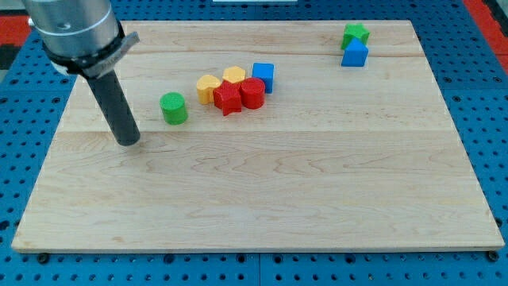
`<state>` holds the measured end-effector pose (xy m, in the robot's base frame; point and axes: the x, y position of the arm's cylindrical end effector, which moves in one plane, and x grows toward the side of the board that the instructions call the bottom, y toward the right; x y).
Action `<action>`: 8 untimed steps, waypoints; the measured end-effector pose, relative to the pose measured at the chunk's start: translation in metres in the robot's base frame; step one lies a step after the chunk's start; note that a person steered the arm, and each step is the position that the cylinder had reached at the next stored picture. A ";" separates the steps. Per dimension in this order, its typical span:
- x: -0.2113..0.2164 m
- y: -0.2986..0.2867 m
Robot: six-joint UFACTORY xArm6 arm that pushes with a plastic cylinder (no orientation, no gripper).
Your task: Slide the green circle closer to the yellow heart
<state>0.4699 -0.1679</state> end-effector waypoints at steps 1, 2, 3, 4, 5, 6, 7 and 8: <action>-0.003 0.026; -0.030 0.026; -0.045 0.050; -0.045 0.074; -0.045 0.077; -0.057 0.053; -0.068 0.026; -0.086 0.021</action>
